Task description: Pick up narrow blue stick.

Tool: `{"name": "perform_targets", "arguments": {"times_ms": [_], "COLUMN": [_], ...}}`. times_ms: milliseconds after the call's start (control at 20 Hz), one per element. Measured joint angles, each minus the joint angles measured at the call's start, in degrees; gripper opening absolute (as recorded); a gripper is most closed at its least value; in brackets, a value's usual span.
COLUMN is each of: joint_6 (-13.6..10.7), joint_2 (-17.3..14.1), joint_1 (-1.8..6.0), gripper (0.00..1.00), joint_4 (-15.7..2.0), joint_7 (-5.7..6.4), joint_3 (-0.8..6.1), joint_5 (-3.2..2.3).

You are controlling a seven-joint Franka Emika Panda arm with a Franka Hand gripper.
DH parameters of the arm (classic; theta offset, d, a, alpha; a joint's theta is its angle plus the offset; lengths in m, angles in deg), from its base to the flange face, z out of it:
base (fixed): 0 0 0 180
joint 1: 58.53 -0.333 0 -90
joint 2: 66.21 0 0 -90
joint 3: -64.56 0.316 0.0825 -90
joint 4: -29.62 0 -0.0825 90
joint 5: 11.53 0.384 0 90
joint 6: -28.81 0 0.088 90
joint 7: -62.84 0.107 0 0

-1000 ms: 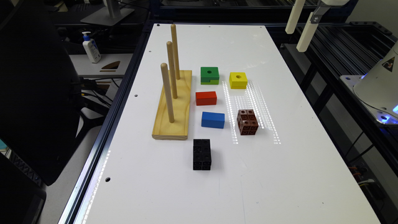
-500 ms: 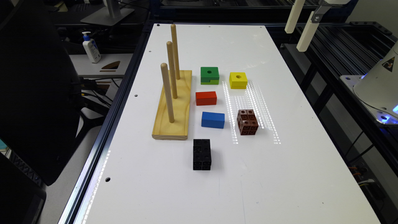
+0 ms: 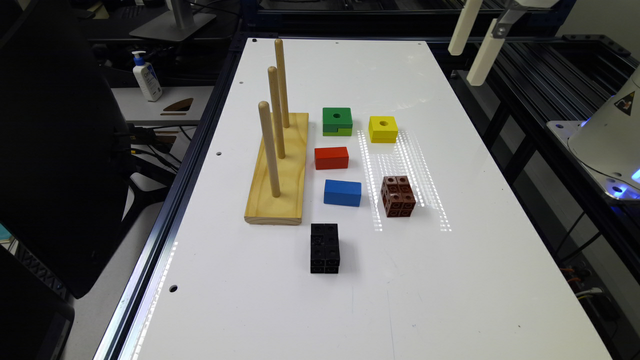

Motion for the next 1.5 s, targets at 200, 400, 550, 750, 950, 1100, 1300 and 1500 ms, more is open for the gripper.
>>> {"name": "perform_targets", "arguments": {"times_ms": [200,400,550,750,950,1100,1300,1500], "joint_6": [0.43,0.54,0.57,0.58,0.59,0.60,0.61,0.61], "joint_2": [-3.71,-6.73,-8.26,-10.44,-12.53,-13.89,-16.04,-18.66], "joint_1": [-0.55,-0.80,-0.95,-1.24,-1.24,-1.26,-1.27,-1.26], "gripper": [1.00,1.00,1.00,1.00,1.00,1.00,1.00,1.00], "joint_4": [-2.76,-5.22,-6.56,-8.68,-10.58,-11.92,-14.08,-16.69], "joint_7": [0.73,1.53,1.92,2.60,2.99,3.64,4.91,6.31], "joint_3": [0.32,1.01,1.38,1.74,2.22,2.84,4.12,5.53], "joint_5": [0.04,0.16,0.23,0.24,0.27,0.31,0.39,0.42]}}
